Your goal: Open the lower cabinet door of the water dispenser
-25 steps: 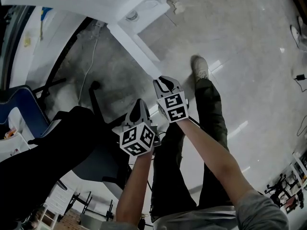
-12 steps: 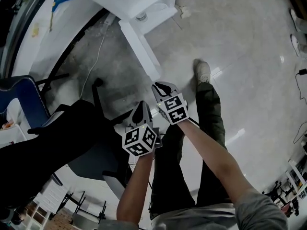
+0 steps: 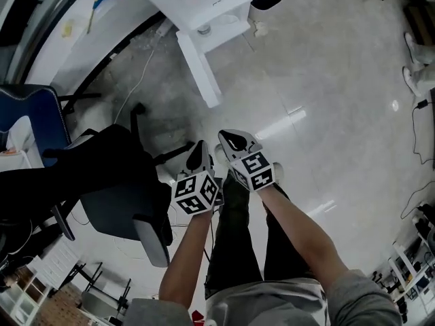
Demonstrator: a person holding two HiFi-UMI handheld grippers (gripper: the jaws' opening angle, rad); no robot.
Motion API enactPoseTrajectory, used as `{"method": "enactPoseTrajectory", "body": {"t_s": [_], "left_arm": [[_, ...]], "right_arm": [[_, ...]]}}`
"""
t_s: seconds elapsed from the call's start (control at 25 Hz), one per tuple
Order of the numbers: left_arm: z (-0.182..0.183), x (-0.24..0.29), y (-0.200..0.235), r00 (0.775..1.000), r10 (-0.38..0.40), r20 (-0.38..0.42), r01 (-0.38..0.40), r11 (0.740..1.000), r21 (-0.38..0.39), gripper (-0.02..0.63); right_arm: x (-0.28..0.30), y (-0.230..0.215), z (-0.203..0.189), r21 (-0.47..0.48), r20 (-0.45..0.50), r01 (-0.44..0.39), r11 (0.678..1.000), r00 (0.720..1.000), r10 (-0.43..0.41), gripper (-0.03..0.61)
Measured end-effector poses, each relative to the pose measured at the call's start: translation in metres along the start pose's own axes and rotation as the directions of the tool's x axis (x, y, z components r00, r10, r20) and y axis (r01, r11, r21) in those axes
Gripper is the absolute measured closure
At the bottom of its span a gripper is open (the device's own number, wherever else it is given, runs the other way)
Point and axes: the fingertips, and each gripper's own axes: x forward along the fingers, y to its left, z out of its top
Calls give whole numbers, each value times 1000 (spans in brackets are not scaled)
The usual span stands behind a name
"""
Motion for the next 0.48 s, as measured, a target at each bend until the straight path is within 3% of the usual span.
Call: {"method": "enactPoseTrajectory", "body": {"t_s": [0.24, 0.48], "left_arm": [[23, -67, -72, 995, -41, 93, 33, 996, 84, 606], [45, -149, -158, 978, -97, 182, 46, 964, 264, 606]], "right_arm": [[-91, 33, 48, -53, 89, -45, 998, 995, 50, 569], [-187, 64, 100, -115, 196, -54, 992, 978, 76, 569]]}}
